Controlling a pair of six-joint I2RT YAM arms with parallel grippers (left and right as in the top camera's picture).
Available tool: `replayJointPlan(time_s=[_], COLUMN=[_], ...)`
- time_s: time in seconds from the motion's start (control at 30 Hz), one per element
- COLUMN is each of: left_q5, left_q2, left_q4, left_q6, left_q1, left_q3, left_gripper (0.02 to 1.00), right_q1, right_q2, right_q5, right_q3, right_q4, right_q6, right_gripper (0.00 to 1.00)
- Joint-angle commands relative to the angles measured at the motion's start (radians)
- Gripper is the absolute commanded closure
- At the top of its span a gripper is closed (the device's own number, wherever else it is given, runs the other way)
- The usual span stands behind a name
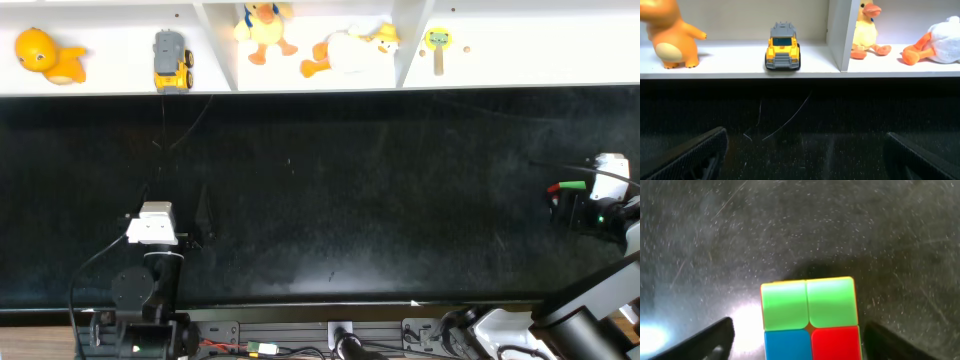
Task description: Store Toys
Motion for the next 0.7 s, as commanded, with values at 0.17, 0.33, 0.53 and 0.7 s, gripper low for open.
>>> replayJointPlan(time_s=[0.17, 0.33, 0.53, 0.7], left_q5=[0.013, 0.012, 0.013, 0.013], left_q2=[-0.011, -0.011, -0.011, -0.011], left_q4=[-0.004, -0.004, -0.004, -0.004], left_q6=[-0.014, -0.015, -0.015, -0.015], left_q1=[-0.004, -0.004, -0.004, -0.004], left_q3=[-0.001, -0.001, -0.001, -0.001], left_gripper=[0.020, 0.020, 0.020, 0.020], right_q1=[0.004, 0.021, 0.114, 0.206], right_q2=[0.005, 0.002, -0.029, -0.052], right_q5=[0.063, 0.063, 0.063, 0.063], right_q3=[0.023, 0.024, 0.059, 0.152], right_q4=[0.000, 0.001, -0.005, -0.018], right_q6=[0.038, 0.058, 0.129, 0.188], right_gripper=[0.470, 0.483, 0.505, 0.507])
